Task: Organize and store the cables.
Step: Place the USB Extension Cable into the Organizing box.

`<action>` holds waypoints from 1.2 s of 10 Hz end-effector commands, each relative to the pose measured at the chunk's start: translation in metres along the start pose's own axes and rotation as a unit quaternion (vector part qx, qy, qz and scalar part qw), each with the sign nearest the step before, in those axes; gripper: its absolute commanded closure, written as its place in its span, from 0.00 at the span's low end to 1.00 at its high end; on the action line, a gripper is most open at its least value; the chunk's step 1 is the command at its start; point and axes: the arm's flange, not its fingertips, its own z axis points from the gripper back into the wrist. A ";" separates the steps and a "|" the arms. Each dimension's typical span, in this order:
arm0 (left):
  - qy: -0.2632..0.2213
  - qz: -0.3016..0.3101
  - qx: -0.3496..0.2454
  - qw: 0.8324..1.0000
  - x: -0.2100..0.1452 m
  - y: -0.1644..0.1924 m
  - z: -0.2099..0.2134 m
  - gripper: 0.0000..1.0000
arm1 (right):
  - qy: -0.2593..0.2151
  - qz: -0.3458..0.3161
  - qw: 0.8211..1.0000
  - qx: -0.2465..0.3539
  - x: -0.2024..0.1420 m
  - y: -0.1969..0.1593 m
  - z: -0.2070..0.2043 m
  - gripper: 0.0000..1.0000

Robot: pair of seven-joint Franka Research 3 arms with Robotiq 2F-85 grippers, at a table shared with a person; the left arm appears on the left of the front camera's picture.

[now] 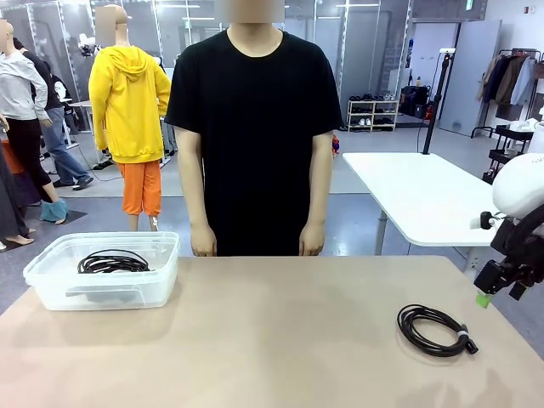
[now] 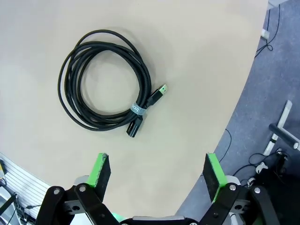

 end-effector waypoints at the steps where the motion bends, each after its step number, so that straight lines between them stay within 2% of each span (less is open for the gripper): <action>1: 0.004 -0.002 0.002 1.000 -0.001 -0.001 0.001 0.00 | -0.007 0.003 1.000 -0.009 -0.005 0.003 0.007 0.00; 5: 0.004 -0.002 0.002 1.000 -0.001 -0.001 0.001 0.00 | -0.008 0.001 1.000 -0.004 -0.001 0.001 0.008 0.00; 7: 0.004 -0.002 0.002 1.000 -0.001 -0.001 0.001 0.00 | 0.027 -0.036 0.999 -0.011 0.009 0.011 -0.013 0.00; 12: 0.004 -0.002 0.002 1.000 -0.001 -0.001 0.001 0.00 | 0.041 -0.066 0.997 0.022 0.016 0.000 -0.056 0.00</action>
